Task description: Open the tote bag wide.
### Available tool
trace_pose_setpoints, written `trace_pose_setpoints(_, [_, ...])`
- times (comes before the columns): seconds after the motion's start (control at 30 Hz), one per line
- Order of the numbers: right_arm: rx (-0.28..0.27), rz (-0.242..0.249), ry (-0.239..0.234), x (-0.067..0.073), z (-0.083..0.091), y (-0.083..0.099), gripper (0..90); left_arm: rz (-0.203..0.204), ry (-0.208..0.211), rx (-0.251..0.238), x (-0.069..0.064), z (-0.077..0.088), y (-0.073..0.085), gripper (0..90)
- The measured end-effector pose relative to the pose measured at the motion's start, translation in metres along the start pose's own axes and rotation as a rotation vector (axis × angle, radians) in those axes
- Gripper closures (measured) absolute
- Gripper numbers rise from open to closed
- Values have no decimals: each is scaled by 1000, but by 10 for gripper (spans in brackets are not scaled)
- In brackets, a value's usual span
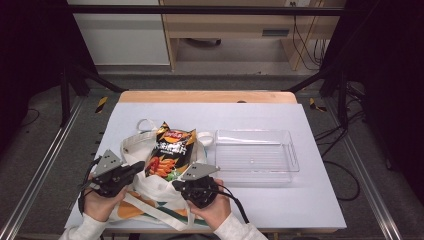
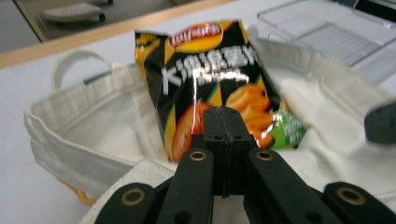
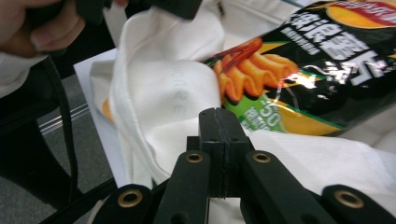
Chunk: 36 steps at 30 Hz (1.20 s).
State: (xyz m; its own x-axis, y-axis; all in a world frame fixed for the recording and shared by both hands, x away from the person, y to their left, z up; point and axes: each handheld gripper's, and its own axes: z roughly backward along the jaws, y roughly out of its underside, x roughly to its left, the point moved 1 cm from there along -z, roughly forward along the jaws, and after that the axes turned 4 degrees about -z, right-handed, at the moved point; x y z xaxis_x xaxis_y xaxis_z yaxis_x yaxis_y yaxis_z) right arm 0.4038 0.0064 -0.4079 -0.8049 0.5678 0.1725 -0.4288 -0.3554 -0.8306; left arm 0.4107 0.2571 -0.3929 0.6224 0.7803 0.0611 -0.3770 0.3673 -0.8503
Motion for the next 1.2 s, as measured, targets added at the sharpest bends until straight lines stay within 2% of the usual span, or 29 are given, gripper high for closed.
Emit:
trace_pose_setpoints(0.13, [-12, -16, 27, -10, 5, 2, 900, 1, 12, 28, -4, 2, 13, 900])
trace_pose_setpoints(0.23, [3, -30, 36, -17, 6, 11, 900, -2, 18, 48, -6, 4, 21, 900])
trace_pose_setpoints(0.47, [28, -46, 15, -17, 6, 17, 899, 11, 19, 92, -8, 7, 39, 900])
trace_pose_setpoints(0.63, [49, -47, 21, -17, 3, 20, 889, 20, 22, 123, -8, 3, 47, 900])
trace_pose_setpoints(0.77, [28, -22, 31, -15, 2, 20, 881, 4, 13, 154, -10, -2, 51, 900])
trace_pose_setpoints(0.9, [73, -28, 38, -13, -7, 27, 885, -7, 13, 171, -11, -4, 52, 900])
trace_pose_setpoints(1.0, [86, -25, 32, -13, -10, 30, 900, -4, 28, 141, -9, -2, 50, 900])
trace_pose_setpoints(1.07, [96, -22, 25, -13, -13, 33, 900, 13, 34, 111, -6, 0, 45, 900])
trace_pose_setpoints(1.13, [112, -18, 22, -13, -16, 35, 900, 9, 16, 67, -2, 1, 33, 900])
trace_pose_setpoints(1.2, [121, -16, 25, -12, -19, 37, 900, 19, 0, 49, 4, -1, 23, 900])
